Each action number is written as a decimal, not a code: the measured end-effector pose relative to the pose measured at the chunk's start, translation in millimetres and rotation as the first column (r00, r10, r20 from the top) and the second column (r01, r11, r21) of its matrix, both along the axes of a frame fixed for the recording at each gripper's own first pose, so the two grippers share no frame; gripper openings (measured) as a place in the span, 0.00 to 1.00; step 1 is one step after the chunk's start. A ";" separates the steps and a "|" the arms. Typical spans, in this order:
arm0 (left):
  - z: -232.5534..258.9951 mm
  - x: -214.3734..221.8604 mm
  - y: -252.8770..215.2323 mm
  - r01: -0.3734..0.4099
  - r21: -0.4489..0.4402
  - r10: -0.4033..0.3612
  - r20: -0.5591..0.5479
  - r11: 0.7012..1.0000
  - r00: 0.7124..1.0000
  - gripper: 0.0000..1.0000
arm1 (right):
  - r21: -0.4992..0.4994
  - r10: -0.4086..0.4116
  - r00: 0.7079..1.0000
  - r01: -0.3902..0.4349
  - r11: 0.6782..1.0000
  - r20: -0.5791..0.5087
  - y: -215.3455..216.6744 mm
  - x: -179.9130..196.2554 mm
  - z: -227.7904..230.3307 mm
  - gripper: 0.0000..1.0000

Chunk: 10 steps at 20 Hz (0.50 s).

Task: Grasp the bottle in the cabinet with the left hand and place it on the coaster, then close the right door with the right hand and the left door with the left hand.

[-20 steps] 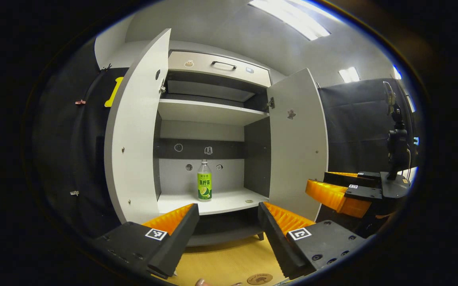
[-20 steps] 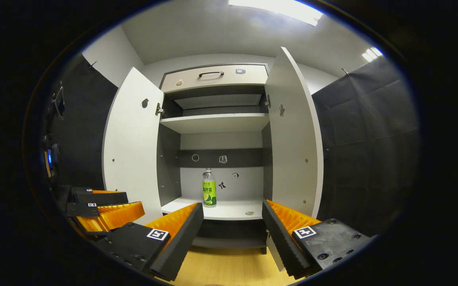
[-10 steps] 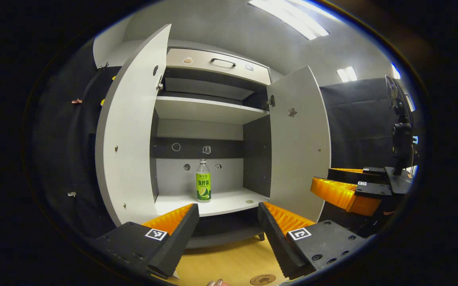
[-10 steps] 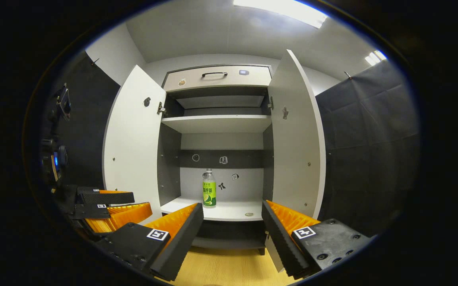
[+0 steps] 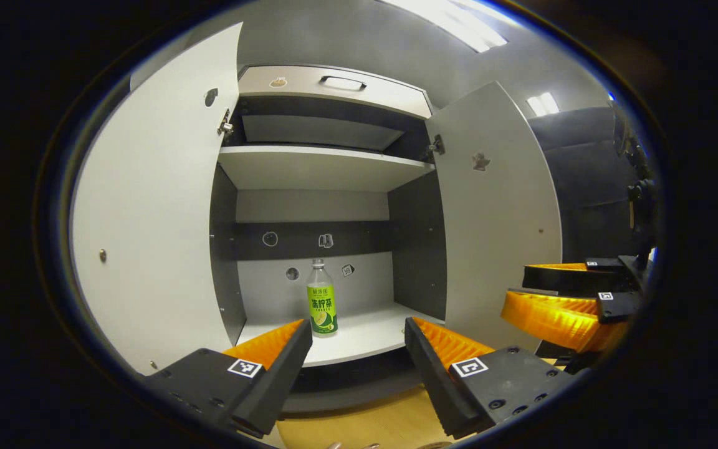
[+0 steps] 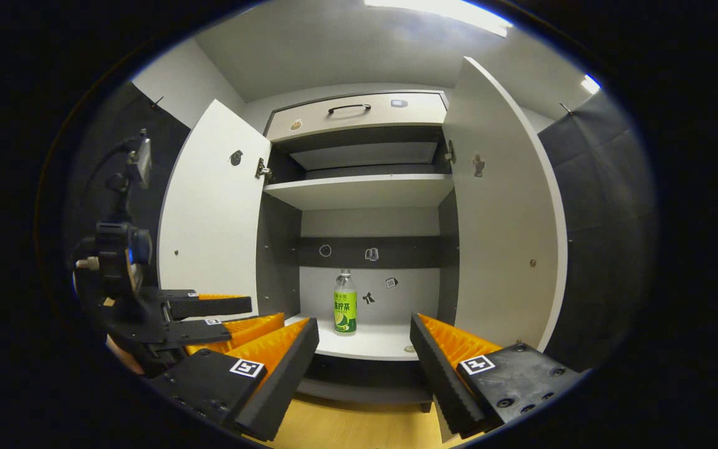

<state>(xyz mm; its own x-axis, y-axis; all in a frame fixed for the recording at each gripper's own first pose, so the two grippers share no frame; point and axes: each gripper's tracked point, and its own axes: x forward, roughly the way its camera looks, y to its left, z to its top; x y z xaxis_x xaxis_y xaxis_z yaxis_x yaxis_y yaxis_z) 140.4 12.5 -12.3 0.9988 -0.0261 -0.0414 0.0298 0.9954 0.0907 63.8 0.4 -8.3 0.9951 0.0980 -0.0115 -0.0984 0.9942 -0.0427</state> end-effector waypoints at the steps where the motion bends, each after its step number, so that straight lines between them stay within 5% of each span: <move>1: 0.1 14.9 1.7 -0.014 -0.003 0.014 0.003 1.000 1.000 0.95 | -0.001 0.014 1.000 -0.014 1.000 0.002 -2.0 5.5 -1.9 0.98; 10: -11.7 123.3 22.8 -0.086 -0.022 0.087 0.030 0.996 0.996 0.95 | -0.005 0.081 0.996 -0.081 0.997 -0.022 -23.1 48.0 -23.7 0.98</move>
